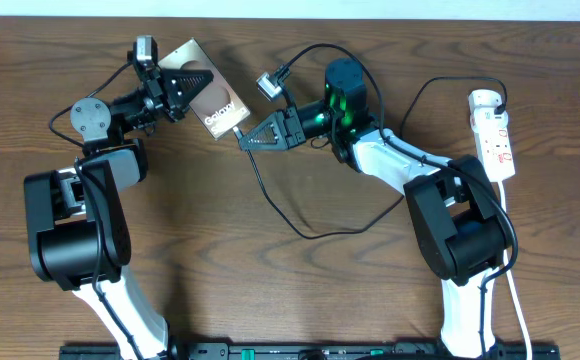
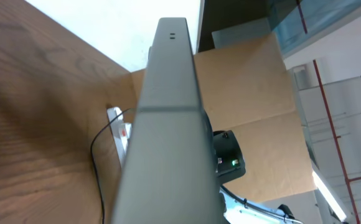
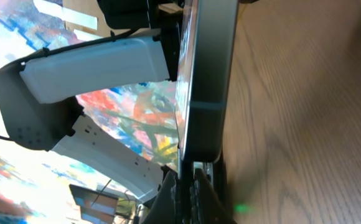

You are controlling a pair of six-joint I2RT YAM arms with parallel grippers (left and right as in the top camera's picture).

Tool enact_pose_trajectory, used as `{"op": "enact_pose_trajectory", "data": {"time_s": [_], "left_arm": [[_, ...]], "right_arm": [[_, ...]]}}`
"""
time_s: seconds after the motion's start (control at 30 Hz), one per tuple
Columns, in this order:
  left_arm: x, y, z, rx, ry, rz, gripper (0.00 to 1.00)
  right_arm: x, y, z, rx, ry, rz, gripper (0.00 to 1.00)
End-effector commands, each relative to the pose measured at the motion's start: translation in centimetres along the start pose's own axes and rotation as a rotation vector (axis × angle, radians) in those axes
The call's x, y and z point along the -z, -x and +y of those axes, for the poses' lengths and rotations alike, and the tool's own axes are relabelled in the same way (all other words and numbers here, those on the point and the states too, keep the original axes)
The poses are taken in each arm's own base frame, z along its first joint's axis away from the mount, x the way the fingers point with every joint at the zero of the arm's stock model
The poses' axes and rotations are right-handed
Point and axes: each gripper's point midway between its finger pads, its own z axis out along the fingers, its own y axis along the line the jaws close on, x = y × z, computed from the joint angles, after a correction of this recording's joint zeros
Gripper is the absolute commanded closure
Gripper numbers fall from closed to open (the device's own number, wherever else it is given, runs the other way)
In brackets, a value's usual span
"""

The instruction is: Plug charger to phone and switch on socket

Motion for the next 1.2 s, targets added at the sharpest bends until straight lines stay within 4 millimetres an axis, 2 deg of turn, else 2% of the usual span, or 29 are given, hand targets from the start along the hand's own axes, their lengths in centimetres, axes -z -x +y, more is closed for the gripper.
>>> {"op": "enact_pose_trajectory", "data": {"time_s": [0.0,0.4,0.8,1.03,1.17], "left_arm": [[-0.7,-2.6,-0.8,-0.071,0.008,0.149,0.93],[-0.8,-2.3,-0.9,-0.071,0.005,0.134,0.92],[-0.9,-0.3,-1.2,-0.045,-0.015,0.018,0.92],[0.9,2.1,-0.7,0.002,-0.002,-0.092,0.93],[1.8,2.5,-0.6,0.0,0.005,-0.106,0.93]], "right_arm": [[1.0,1.6,-0.4,0.016,-0.033,-0.073,0.99],[1.1,1.8,-0.4,0.016,-0.037,-0.081,0.99],[0.8,1.3,-0.2,0.016,-0.023,-0.053,0.99],[0.8,0.9,0.0,0.016,-0.011,-0.029,0.99],[0.8,0.8,0.1,0.02,-0.009,-0.024,0.99]]}}
